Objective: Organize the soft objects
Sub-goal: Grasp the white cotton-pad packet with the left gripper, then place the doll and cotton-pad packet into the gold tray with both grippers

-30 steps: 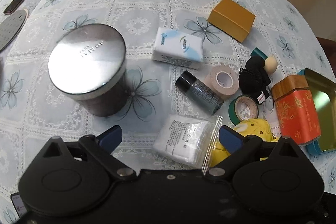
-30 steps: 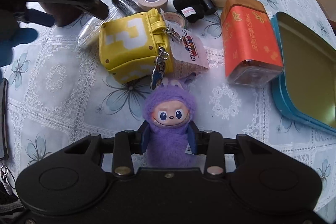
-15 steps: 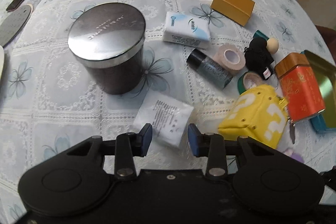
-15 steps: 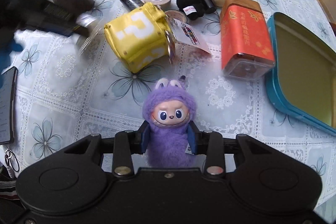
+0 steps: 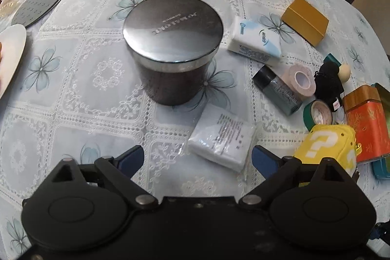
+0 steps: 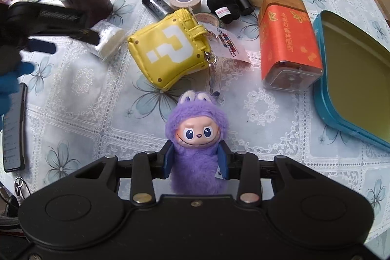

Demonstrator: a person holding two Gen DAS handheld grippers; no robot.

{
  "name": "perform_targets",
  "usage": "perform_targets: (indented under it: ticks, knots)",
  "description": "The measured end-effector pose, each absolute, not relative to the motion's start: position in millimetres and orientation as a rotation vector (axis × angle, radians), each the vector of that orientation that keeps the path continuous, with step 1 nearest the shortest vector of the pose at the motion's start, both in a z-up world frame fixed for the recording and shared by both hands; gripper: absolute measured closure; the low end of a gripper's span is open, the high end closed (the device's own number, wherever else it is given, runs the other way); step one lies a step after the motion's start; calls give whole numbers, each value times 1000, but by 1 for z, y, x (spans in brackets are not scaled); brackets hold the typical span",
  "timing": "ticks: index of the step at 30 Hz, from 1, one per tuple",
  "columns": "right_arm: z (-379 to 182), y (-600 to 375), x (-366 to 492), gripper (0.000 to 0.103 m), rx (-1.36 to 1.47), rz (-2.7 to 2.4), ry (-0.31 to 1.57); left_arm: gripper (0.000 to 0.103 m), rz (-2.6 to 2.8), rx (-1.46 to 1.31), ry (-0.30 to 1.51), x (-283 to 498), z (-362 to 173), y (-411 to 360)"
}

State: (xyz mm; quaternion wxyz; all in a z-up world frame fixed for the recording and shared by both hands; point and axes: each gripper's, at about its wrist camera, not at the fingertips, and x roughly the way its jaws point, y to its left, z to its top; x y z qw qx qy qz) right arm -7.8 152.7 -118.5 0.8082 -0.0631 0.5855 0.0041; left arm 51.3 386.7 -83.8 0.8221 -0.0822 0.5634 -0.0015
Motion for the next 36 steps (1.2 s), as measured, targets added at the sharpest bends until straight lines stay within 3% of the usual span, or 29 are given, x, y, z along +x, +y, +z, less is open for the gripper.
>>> perform_targets:
  ticks: [3, 6, 8, 10, 13, 24, 30, 36]
  knots:
    - [-115, 151, -8, 65, -129, 0, 1244, 2, -18, -169, 1177, 62, -85, 374]
    - [-111, 147, -10, 65, -121, 6, 1245, 3, 1, -127, 1196, 72, -96, 364]
    - [-108, 144, -10, 65, -113, 14, 1241, 13, -11, -134, 1227, 78, -105, 361]
    - [-103, 140, -12, 65, -100, 22, 1226, 31, 2, -134, 1237, 78, -108, 360]
    - [-94, 133, -13, 65, -87, 44, 1203, 41, 13, -139, 1236, 75, -105, 361]
    - [-38, 72, 3, 65, -17, 91, 1043, 42, 155, -134, 1118, 35, -30, 339]
    - [-14, -6, 14, 65, 128, 17, 979, 42, 82, -115, 1062, 30, 13, 265]
    - [-6, -93, 15, 65, 209, -144, 945, 41, -70, -120, 1100, 36, 21, 166]
